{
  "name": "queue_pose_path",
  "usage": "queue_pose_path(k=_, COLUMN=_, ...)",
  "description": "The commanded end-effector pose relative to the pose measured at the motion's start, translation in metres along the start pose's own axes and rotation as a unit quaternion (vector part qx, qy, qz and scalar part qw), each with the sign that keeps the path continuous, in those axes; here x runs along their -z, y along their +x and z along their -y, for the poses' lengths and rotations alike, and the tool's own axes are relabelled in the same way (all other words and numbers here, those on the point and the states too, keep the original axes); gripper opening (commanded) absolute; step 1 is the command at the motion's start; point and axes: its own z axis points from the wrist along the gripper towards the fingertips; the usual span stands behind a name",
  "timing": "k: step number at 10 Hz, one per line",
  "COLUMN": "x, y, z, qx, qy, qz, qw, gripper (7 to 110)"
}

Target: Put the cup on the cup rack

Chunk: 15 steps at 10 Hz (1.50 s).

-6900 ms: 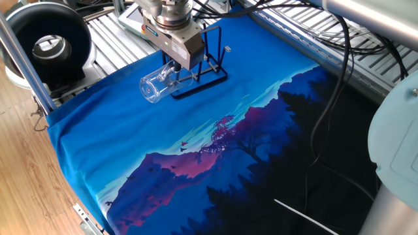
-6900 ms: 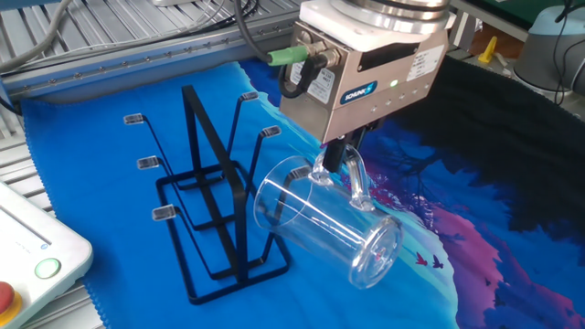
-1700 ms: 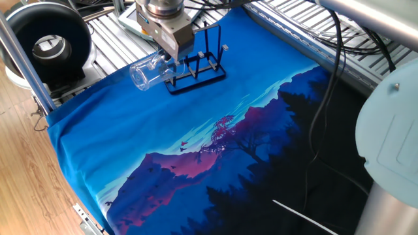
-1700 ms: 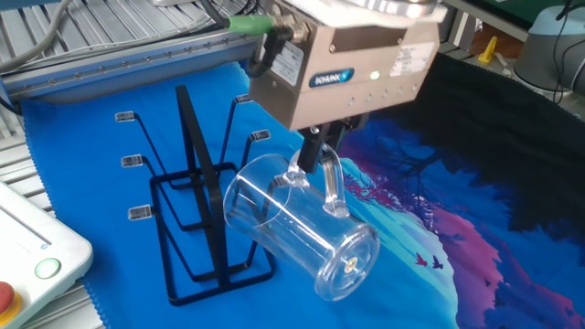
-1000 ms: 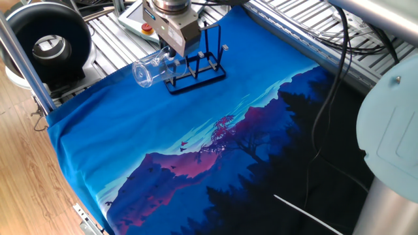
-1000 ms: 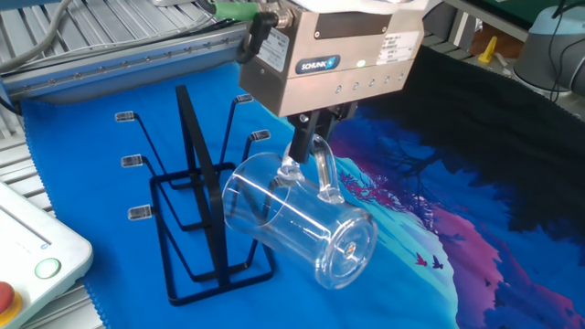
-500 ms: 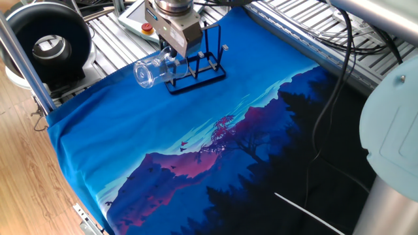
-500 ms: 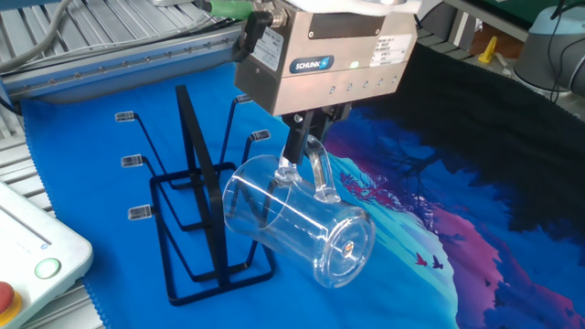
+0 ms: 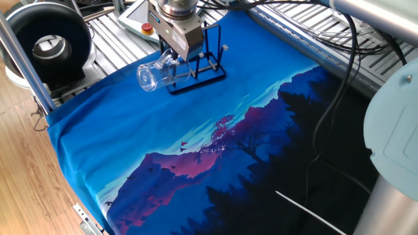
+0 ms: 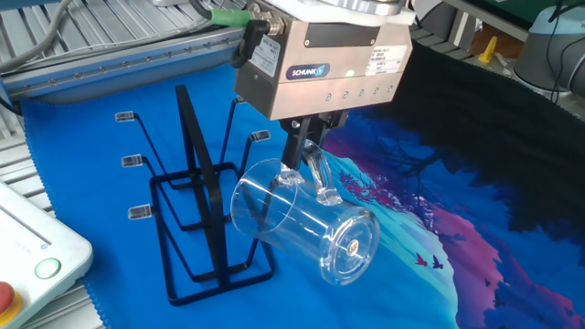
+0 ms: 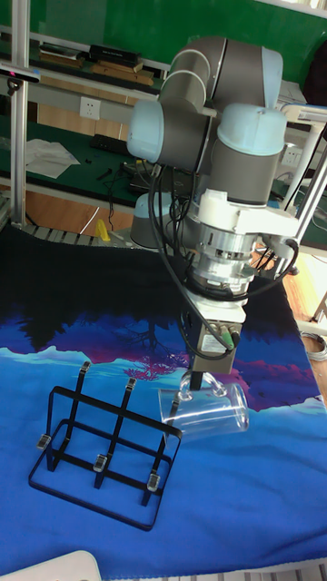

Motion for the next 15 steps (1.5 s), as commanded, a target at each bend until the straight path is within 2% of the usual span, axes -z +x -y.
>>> queue_pose_path(k=1, x=-0.001, y=0.0, z=-0.001, qx=-0.011, qy=0.005, qz=0.006, qw=0.9999, gripper=7)
queue_pose_path(k=5, x=-0.002, y=0.0, z=-0.005, qx=-0.02, qy=-0.008, qz=0.002, qw=0.9998, gripper=7)
queue_pose_path(k=8, x=-0.002, y=0.003, z=-0.008, qx=-0.001, qy=-0.015, qz=-0.003, qw=0.9999, gripper=7)
queue_pose_path(k=15, x=-0.001, y=0.006, z=-0.015, qx=-0.002, qy=-0.029, qz=-0.009, qw=0.9995, gripper=7)
